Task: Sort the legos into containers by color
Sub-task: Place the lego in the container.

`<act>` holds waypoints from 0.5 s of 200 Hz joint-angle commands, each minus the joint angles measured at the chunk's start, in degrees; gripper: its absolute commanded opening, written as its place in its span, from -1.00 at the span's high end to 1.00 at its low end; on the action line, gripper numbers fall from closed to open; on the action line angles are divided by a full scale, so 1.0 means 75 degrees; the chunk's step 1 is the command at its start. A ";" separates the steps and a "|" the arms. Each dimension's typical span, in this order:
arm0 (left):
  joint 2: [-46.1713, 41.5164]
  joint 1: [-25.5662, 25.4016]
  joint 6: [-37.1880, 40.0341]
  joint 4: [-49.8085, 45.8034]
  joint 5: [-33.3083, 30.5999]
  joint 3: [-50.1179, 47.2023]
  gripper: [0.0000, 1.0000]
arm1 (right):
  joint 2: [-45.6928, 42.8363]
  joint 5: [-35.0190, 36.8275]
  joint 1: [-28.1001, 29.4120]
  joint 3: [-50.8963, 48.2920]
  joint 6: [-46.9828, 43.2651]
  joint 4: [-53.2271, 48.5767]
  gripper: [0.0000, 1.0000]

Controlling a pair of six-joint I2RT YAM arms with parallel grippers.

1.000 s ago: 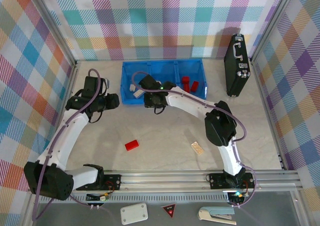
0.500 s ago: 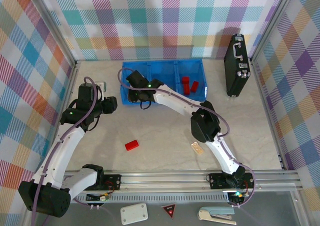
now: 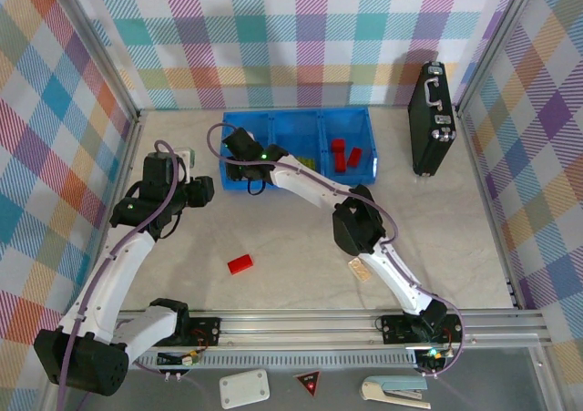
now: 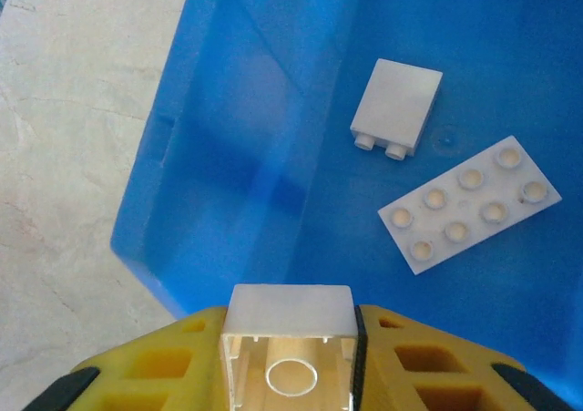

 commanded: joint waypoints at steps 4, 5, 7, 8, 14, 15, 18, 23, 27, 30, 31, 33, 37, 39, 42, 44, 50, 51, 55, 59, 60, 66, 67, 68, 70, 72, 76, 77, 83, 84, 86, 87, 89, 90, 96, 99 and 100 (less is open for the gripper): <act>-0.0111 0.0102 0.0125 0.0102 -0.0034 -0.0057 -0.08 | 0.0316 -0.0016 -0.0094 0.0462 -0.0141 0.0308 0.31; -0.0110 0.0102 0.0125 0.0102 -0.0030 -0.0062 -0.08 | 0.0321 -0.0022 -0.0088 0.0480 -0.0146 0.0313 0.31; -0.0107 0.0103 0.0124 0.0096 -0.0044 -0.0059 -0.08 | 0.0339 -0.0035 -0.0090 0.0493 -0.0144 0.0329 0.31; -0.0108 0.0103 0.0130 0.0093 -0.0047 -0.0057 -0.08 | 0.0350 -0.0038 -0.0093 0.0495 -0.0142 0.0336 0.31; -0.0107 0.0100 0.0124 0.0081 -0.0049 -0.0055 -0.08 | 0.0397 -0.0082 -0.0104 0.0528 -0.0146 0.0360 0.30; -0.0103 0.0095 0.0124 0.0086 -0.0055 -0.0061 -0.08 | 0.0402 -0.0084 -0.0105 0.0530 -0.0143 0.0363 0.30; -0.0103 0.0091 0.0124 0.0090 -0.0061 -0.0055 -0.08 | 0.0423 -0.0102 -0.0100 0.0551 -0.0142 0.0368 0.30; -0.0107 0.0101 0.0124 0.0084 -0.0068 -0.0059 -0.08 | 0.0451 -0.0118 -0.0106 0.0556 -0.0144 0.0382 0.29; -0.0105 0.0102 0.0124 0.0090 -0.0072 -0.0065 -0.08 | 0.0465 -0.0138 -0.0102 0.0578 -0.0150 0.0397 0.28; -0.0112 0.0101 0.0124 0.0096 -0.0072 -0.0063 -0.08 | 0.0477 -0.0150 -0.0115 0.0589 -0.0142 0.0399 0.27; -0.0117 0.0102 0.0124 0.0093 -0.0072 -0.0065 -0.08 | 0.0472 -0.0154 -0.0116 0.0590 -0.0141 0.0400 0.27; -0.0115 0.0102 0.0124 0.0100 -0.0072 -0.0066 -0.08 | 0.0483 -0.0156 -0.0118 0.0591 -0.0143 0.0410 0.27; -0.0120 0.0100 0.0124 0.0102 -0.0084 -0.0064 -0.09 | 0.0485 -0.0168 -0.0112 0.0595 -0.0141 0.0421 0.25; -0.0118 0.0102 0.0124 0.0102 -0.0081 -0.0060 -0.08 | 0.0489 -0.0163 -0.0108 0.0604 -0.0143 0.0418 0.25; -0.0105 0.0101 0.0124 0.0100 -0.0093 -0.0061 -0.09 | 0.0490 -0.0162 -0.0115 0.0609 -0.0143 0.0416 0.24; -0.0100 0.0102 0.0124 0.0101 -0.0092 -0.0067 -0.08 | 0.0484 -0.0158 -0.0115 0.0610 -0.0141 0.0422 0.23; -0.0102 0.0098 0.0124 0.0095 -0.0076 -0.0061 -0.09 | 0.0470 -0.0151 -0.0117 0.0614 -0.0146 0.0424 0.21; -0.0106 0.0100 0.0130 0.0098 -0.0080 -0.0058 -0.09 | 0.0468 -0.0148 -0.0118 0.0614 -0.0149 0.0413 0.20; -0.0110 0.0096 0.0132 0.0099 -0.0074 -0.0056 -0.09 | 0.0452 -0.0145 -0.0115 0.0614 -0.0147 0.0411 0.18; -0.0104 0.0096 0.0125 0.0102 -0.0073 -0.0058 -0.09 | 0.0444 -0.0132 -0.0118 0.0606 -0.0148 0.0405 0.16; -0.0101 0.0099 0.0124 0.0102 -0.0072 -0.0062 -0.09 | 0.0443 -0.0127 -0.0118 0.0604 -0.0144 0.0397 0.16; -0.0105 0.0103 0.0128 0.0099 -0.0073 -0.0065 -0.10 | 0.0419 -0.0133 -0.0117 0.0605 -0.0156 0.0393 0.14; -0.0108 0.0097 0.0126 0.0100 -0.0073 -0.0066 -0.10 | 0.0413 -0.0133 -0.0112 0.0610 -0.0160 0.0391 0.14; -0.0109 0.0100 0.0131 0.0095 -0.0078 -0.0060 -0.10 | 0.0411 -0.0133 -0.0115 0.0612 -0.0161 0.0390 0.14; -0.0110 0.0102 0.0126 0.0091 -0.0074 -0.0056 -0.10 | 0.0403 -0.0133 -0.0112 0.0614 -0.0171 0.0390 0.14; -0.0104 0.0102 0.0125 0.0099 -0.0073 -0.0064 -0.10 | 0.0392 -0.0134 -0.0111 0.0605 -0.0189 0.0389 0.13; -0.0089 0.0103 0.0124 0.0102 -0.0078 -0.0063 -0.10 | 0.0378 -0.0133 -0.0118 0.0614 -0.0205 0.0373 0.12; -0.0088 0.0103 0.0124 0.0102 -0.0081 -0.0064 -0.10 | 0.0376 -0.0133 -0.0118 0.0614 -0.0208 0.0375 0.12; -0.0094 0.0099 0.0124 0.0101 -0.0084 -0.0066 -0.10 | 0.0347 -0.0122 -0.0117 0.0614 -0.0221 0.0360 0.11; -0.0090 0.0095 0.0124 0.0101 -0.0084 -0.0066 -0.10 | 0.0342 -0.0122 -0.0118 0.0614 -0.0233 0.0351 0.11; -0.0084 0.0095 0.0124 0.0093 -0.0084 -0.0060 -0.11 | 0.0330 -0.0119 -0.0118 0.0614 -0.0236 0.0350 0.10; -0.0085 0.0099 0.0124 0.0092 -0.0090 -0.0058 -0.10 | 0.0322 -0.0120 -0.0118 0.0614 -0.0241 0.0352 0.10; -0.0083 0.0102 0.0130 0.0085 -0.0086 -0.0061 -0.11 | 0.0316 -0.0118 -0.0115 0.0614 -0.0247 0.0342 0.09; -0.0079 0.0096 0.0127 0.0087 -0.0091 -0.0064 -0.11 | 0.0315 -0.0120 -0.0117 0.0614 -0.0246 0.0342 0.09; -0.0070 0.0099 0.0129 0.0084 -0.0084 -0.0060 -0.11 | 0.0284 -0.0116 -0.0112 0.0614 -0.0251 0.0320 0.09; -0.0057 0.0093 0.0125 0.0082 -0.0075 -0.0060 -0.11 | 0.0264 -0.0127 -0.0109 0.0614 -0.0256 0.0309 0.08; -0.0060 0.0098 0.0124 0.0080 -0.0080 -0.0063 -0.11 | 0.0260 -0.0130 -0.0113 0.0614 -0.0262 0.0308 0.08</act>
